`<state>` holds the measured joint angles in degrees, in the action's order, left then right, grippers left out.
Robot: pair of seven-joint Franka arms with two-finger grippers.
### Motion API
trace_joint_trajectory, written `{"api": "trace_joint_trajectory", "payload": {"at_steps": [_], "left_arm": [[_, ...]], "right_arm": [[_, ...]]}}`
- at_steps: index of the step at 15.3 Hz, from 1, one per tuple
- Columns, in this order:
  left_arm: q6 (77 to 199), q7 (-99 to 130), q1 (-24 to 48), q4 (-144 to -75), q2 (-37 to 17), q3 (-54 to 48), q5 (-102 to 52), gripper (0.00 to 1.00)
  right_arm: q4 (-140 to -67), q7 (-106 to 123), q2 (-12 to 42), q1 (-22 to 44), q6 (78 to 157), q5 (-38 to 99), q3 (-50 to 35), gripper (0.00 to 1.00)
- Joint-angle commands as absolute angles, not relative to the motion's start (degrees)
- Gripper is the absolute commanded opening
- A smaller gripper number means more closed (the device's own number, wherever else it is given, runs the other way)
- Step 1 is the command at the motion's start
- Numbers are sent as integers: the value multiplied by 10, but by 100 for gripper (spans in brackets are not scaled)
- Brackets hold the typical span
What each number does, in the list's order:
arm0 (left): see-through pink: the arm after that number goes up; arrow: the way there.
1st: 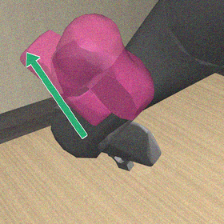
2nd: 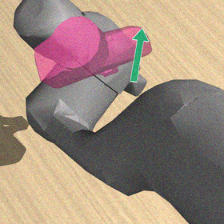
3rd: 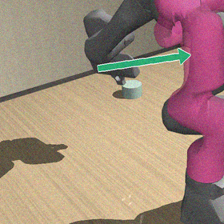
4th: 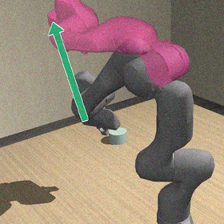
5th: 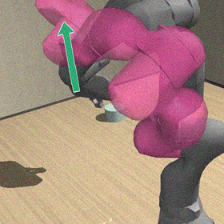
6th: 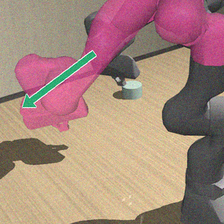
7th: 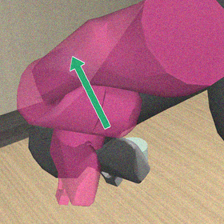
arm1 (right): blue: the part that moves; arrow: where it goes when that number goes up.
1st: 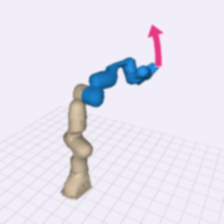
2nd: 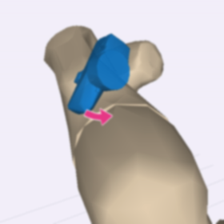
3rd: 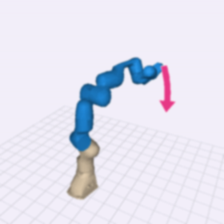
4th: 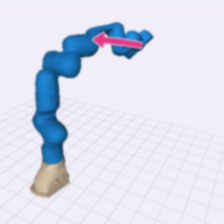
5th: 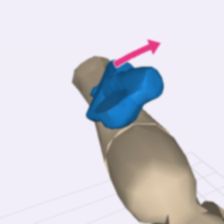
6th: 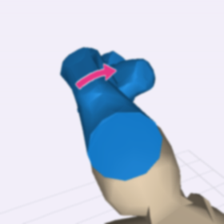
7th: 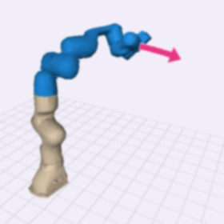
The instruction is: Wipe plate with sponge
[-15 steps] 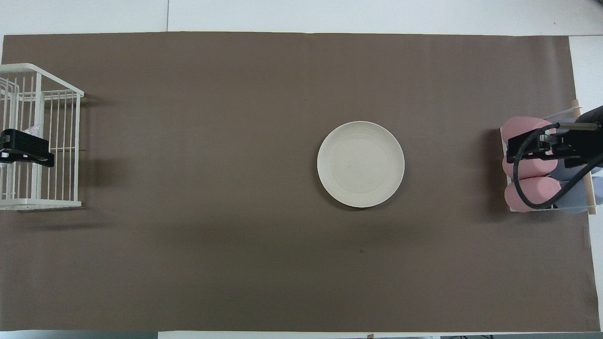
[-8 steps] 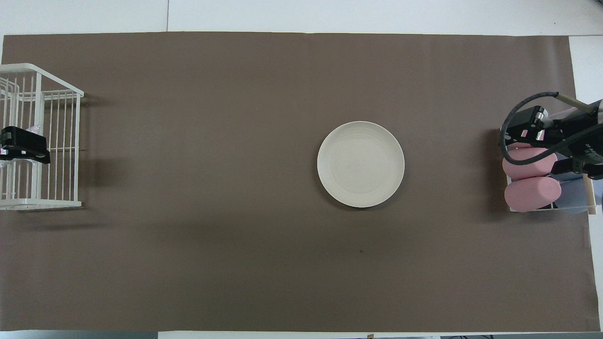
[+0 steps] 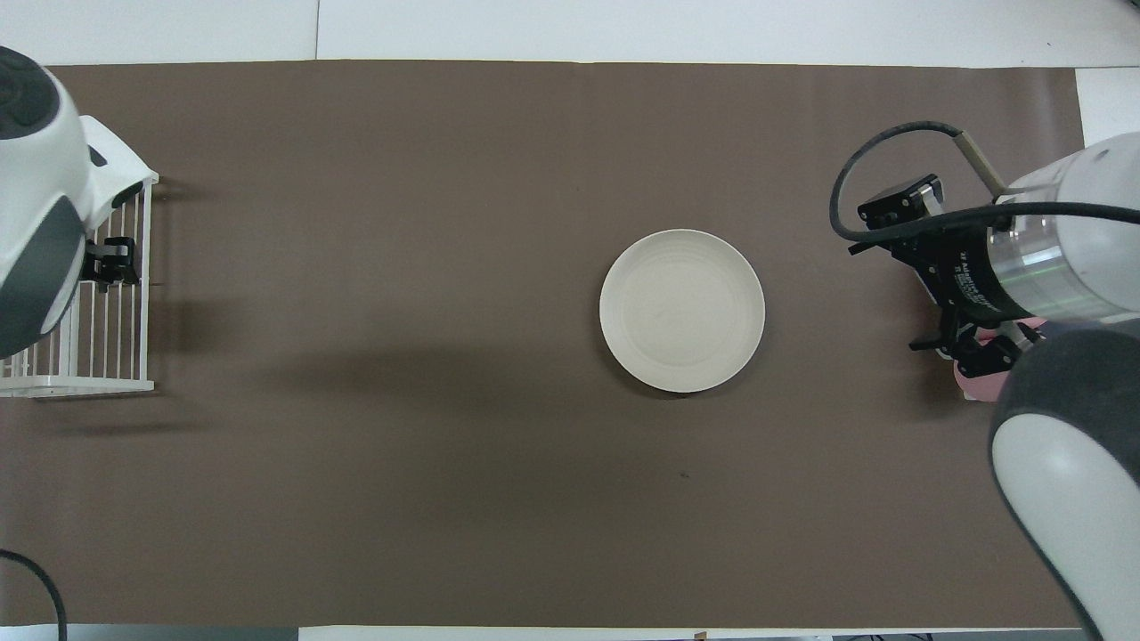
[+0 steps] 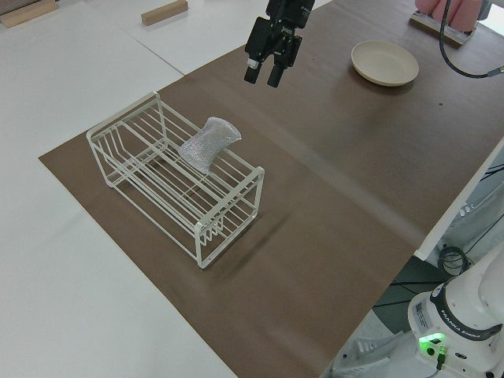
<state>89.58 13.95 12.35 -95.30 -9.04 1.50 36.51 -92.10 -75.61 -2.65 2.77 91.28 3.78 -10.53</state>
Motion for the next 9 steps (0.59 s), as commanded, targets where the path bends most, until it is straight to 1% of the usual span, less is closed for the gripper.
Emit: {"api": "trace_joint_trajectory", "payload": {"at_steps": [1,3,6,9], "left_arm": [[938,148,124,-954,-131,21,434,100],[961,150,123,-959,-170,21,488,100],[976,178,119,-956,-210,22,526,100],[985,191,103,-960,-211,21,528,100]], "right_arm": [[-931,-864,-33,21,942,45,-143,100],[-932,-932,-29,21,958,46,-167,100],[-941,-1001,-26,22,992,46,-193,100],[-945,-1035,-27,39,989,46,-197,100]]}}
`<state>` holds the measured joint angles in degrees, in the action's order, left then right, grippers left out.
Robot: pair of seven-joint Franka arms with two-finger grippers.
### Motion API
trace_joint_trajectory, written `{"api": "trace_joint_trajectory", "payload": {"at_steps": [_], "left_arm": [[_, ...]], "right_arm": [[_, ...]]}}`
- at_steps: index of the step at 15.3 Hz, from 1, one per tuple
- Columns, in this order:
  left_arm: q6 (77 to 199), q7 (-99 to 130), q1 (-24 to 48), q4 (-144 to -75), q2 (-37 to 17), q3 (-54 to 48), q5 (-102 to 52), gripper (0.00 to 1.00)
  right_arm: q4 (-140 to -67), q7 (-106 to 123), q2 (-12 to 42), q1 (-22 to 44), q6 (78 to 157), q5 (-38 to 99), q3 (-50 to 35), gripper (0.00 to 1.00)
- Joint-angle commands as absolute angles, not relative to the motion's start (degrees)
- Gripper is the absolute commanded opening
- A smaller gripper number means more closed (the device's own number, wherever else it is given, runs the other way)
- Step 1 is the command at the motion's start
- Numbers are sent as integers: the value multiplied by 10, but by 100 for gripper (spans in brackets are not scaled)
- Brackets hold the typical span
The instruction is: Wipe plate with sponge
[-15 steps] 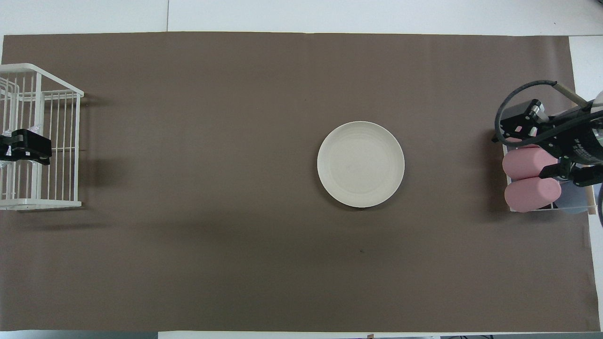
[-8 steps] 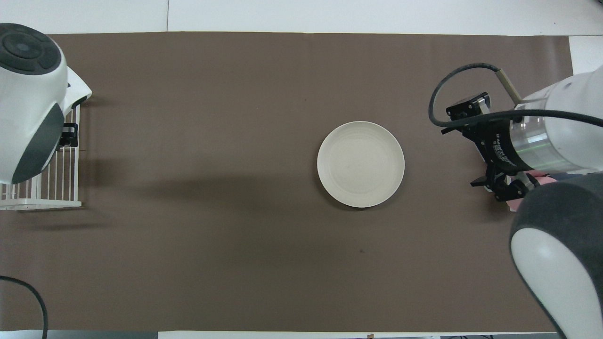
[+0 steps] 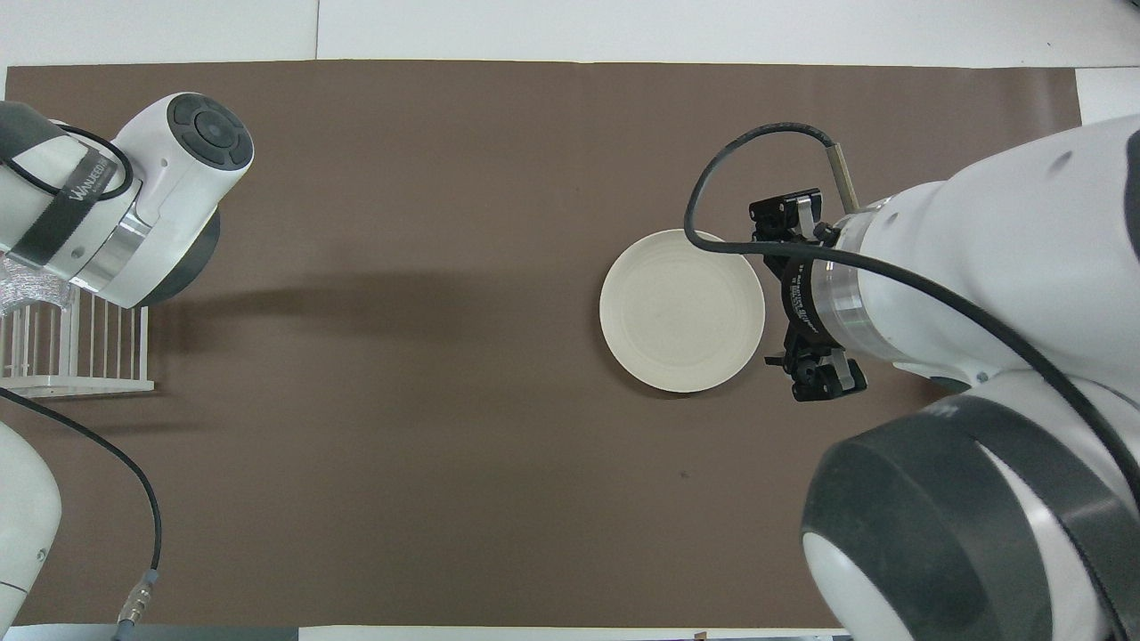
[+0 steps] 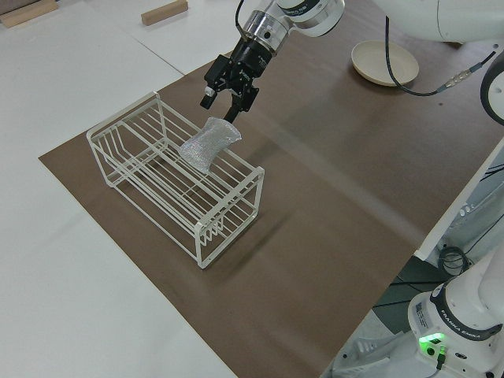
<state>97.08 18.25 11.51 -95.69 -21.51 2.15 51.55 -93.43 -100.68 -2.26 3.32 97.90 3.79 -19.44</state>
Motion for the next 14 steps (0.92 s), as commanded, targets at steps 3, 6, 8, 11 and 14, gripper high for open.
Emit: {"api": "trace_joint_trajectory", "payload": {"at_steps": [3,6,8,11,14], "left_arm": [[985,191,103,-961,-211,22,530,90],[979,201,103,-966,-209,23,529,32],[980,241,103,-972,-208,22,529,0],[978,252,104,-971,-208,22,529,0],[976,250,104,-962,-209,22,527,0]], "right_arm": [[-947,-1077,-29,53,984,45,-197,100],[-950,-1090,-33,54,975,45,-197,100],[-952,-1110,-33,55,974,45,-197,100],[-961,-1120,-40,67,974,45,-197,100],[-968,-1121,-41,68,973,45,-197,100]]}}
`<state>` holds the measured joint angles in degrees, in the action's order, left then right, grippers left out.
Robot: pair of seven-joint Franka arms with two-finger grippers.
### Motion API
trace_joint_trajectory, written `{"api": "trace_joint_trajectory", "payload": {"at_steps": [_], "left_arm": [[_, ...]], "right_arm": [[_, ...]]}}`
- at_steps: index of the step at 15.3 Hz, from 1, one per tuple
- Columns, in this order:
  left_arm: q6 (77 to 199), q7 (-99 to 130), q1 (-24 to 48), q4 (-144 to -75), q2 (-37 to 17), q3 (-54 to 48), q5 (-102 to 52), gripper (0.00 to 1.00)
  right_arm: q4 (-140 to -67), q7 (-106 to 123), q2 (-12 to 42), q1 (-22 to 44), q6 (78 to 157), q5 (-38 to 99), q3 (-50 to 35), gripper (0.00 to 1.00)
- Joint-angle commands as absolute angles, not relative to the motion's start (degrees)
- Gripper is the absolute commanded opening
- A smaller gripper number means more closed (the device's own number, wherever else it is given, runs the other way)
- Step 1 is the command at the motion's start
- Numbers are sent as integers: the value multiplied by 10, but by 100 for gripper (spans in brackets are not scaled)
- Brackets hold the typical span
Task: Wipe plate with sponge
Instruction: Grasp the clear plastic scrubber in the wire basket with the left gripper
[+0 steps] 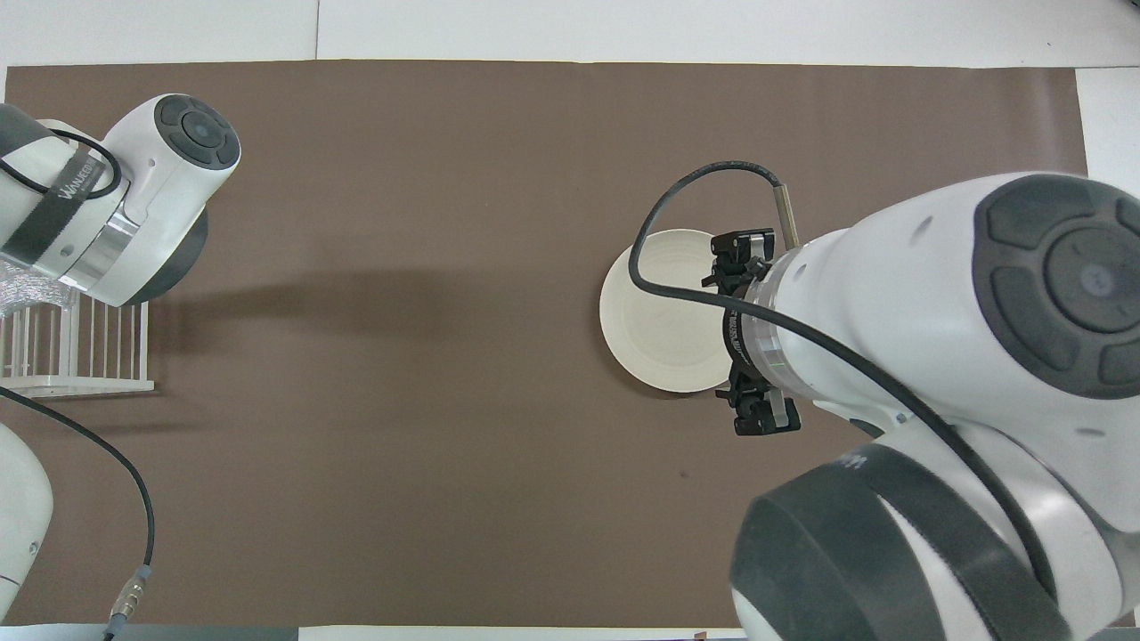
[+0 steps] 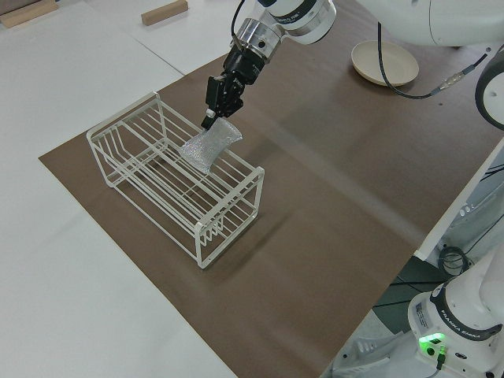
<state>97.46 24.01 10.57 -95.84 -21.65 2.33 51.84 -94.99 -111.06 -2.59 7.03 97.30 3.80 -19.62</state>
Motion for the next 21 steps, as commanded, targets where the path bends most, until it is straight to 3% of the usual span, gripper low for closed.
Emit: {"api": "trace_joint_trajectory", "payload": {"at_steps": [1,4,9,14,17,21], "left_arm": [[968,249,105,-958,-209,22,526,0],[925,243,109,-907,-207,19,480,0],[787,244,110,-762,-202,19,244,0],[763,252,61,-750,-119,40,-85,0],[758,258,18,-780,-98,39,-245,0],[842,202,4,-973,-2,39,-435,0]], "right_arm": [[-967,-1121,-41,68,968,44,-197,100],[-967,-1119,-47,67,952,43,-197,100],[-969,-1119,-48,69,954,43,-197,100],[-978,-1118,-54,83,959,36,-197,100],[-983,-1105,-55,86,961,35,-197,100],[-998,-1060,-65,109,968,37,-199,100]]}}
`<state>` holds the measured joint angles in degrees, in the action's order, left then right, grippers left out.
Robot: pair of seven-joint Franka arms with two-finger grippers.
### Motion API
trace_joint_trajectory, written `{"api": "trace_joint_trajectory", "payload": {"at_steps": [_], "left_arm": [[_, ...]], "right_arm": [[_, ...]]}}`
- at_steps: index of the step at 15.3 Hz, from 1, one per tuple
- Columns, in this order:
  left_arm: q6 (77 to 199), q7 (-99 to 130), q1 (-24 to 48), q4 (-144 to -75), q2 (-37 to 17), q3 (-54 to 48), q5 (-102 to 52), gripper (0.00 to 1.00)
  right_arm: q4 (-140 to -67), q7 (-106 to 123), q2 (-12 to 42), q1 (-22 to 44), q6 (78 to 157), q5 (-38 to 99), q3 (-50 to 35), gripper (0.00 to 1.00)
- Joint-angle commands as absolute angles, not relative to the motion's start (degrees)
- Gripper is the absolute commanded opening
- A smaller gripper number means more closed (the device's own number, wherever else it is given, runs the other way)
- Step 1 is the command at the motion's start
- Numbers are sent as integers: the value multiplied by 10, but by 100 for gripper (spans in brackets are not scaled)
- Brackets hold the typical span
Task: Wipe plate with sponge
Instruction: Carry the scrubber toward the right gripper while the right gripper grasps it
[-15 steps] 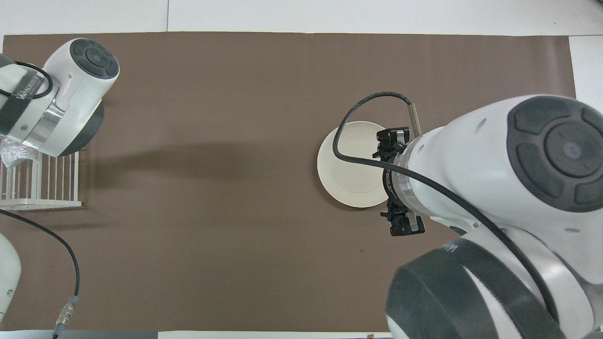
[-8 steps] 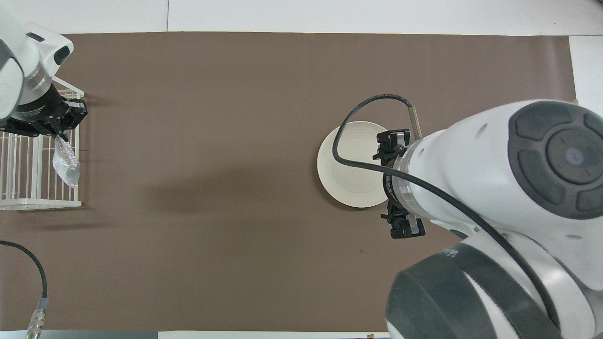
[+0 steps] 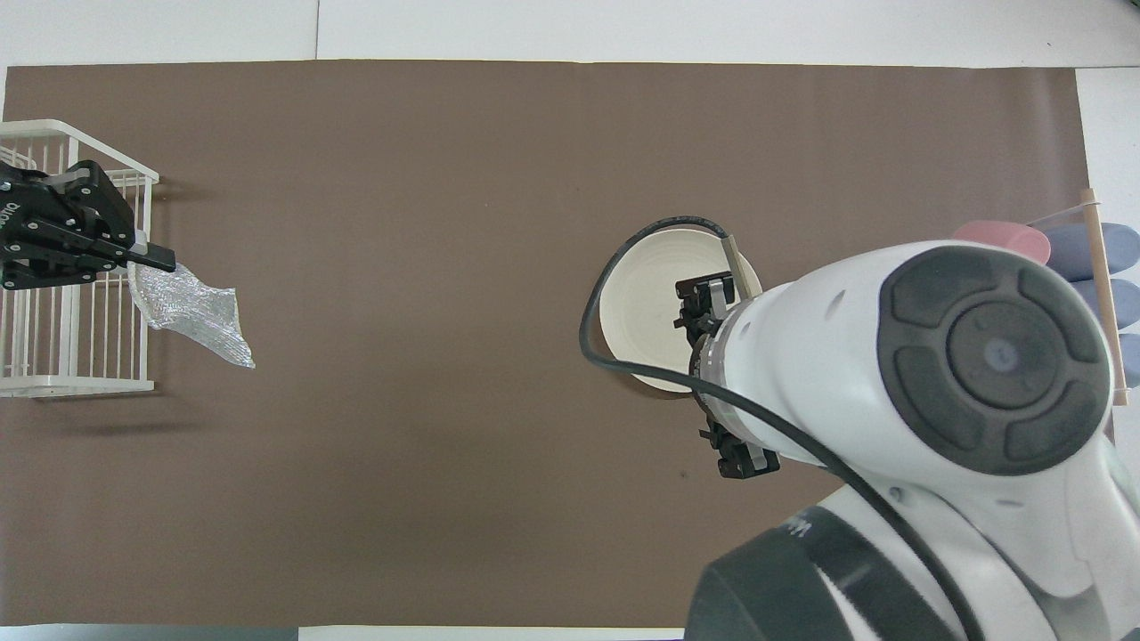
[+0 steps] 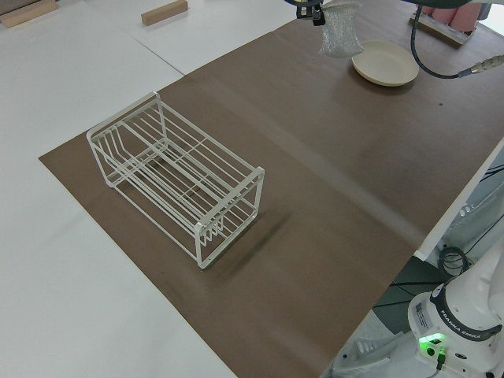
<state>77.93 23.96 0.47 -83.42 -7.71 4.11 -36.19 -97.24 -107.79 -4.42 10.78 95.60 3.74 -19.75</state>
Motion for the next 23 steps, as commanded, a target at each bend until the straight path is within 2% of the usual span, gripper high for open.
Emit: {"api": "trace_joint_trajectory", "payload": {"at_steps": [1,4,5,9,15,23], "left_arm": [[866,171,3,-1037,31,39,-486,0],[955,72,5,-1226,132,38,-639,0],[976,40,13,-1267,156,35,-683,0],[1057,-38,97,-1351,204,32,-800,0],[1034,-182,149,-1426,233,33,-880,0],[988,-213,149,-1443,230,34,-898,0]], "right_arm": [[-998,-1061,-64,109,973,46,-199,100],[-998,-1086,-64,109,997,146,-196,100],[-999,-1110,-65,113,1007,148,-197,100],[-999,-1157,-65,132,1029,191,-199,100],[-1016,-1191,-74,168,1059,199,-200,100],[-1082,-1199,-110,214,1089,200,-200,100]]}}
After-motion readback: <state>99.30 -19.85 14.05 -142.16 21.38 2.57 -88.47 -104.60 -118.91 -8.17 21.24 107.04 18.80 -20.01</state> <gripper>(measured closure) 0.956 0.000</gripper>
